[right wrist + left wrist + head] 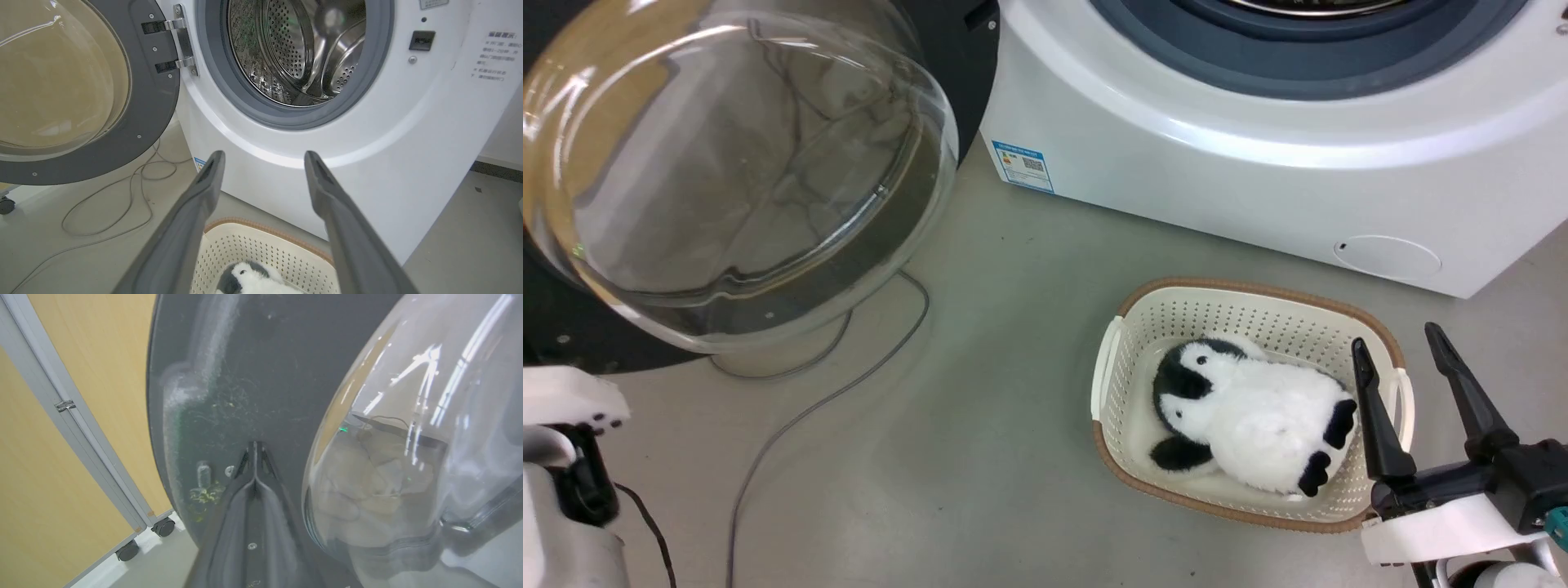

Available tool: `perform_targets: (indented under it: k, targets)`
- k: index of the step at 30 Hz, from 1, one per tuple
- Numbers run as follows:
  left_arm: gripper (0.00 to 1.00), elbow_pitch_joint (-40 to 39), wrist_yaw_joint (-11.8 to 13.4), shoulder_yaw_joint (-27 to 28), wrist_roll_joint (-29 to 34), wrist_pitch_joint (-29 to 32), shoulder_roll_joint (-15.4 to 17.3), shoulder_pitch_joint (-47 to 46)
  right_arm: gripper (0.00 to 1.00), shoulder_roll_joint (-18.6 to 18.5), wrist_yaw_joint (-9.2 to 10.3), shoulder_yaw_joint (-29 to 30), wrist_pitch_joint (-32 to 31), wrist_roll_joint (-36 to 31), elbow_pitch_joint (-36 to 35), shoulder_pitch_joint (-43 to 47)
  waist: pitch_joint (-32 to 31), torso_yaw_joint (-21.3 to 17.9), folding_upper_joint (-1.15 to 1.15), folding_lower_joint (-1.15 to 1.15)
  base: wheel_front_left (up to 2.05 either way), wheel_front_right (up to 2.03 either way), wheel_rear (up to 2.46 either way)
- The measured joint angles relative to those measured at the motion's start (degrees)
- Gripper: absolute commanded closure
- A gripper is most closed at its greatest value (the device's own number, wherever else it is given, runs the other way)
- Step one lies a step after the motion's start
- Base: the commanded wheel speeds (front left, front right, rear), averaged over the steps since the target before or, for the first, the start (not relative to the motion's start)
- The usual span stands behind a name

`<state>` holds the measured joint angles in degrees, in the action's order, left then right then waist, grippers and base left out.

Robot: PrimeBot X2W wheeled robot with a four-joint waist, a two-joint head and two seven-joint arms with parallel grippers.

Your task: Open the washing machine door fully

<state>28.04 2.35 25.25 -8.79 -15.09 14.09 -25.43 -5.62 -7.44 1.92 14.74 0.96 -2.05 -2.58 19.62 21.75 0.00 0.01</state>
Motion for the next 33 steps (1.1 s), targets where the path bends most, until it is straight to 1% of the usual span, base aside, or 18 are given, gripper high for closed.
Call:
perform_targets:
  k: [12,18,23,33]
  targets:
    - [1.00,9.6,-1.2,1.8,0.1,0.0,2.9,-6.6,0.00,-0.2,0.00,-0.1,0.0,0.0,0.6,-0.8,0.2,-1.1,0.00,0.00,0.00,0.00,0.00]
    - [1.00,11.1,-1.9,2.0,0.9,0.0,3.0,-6.8,0.00,0.4,0.00,0.3,0.0,0.0,1.3,-0.8,-1.8,-1.2,0.00,0.00,0.00,0.00,0.00]
    - [1.00,8.0,-3.1,1.6,2.5,0.0,2.5,-6.1,0.00,1.3,0.00,0.7,0.0,0.0,1.4,0.1,-4.6,-1.1,0.00,0.00,0.00,0.00,0.00]
    - [1.00,-5.1,-5.5,-0.8,5.5,0.0,-1.6,0.4,0.00,2.3,0.00,1.6,0.0,0.1,0.8,2.5,-10.7,-1.6,0.00,-0.01,0.00,0.00,0.00]
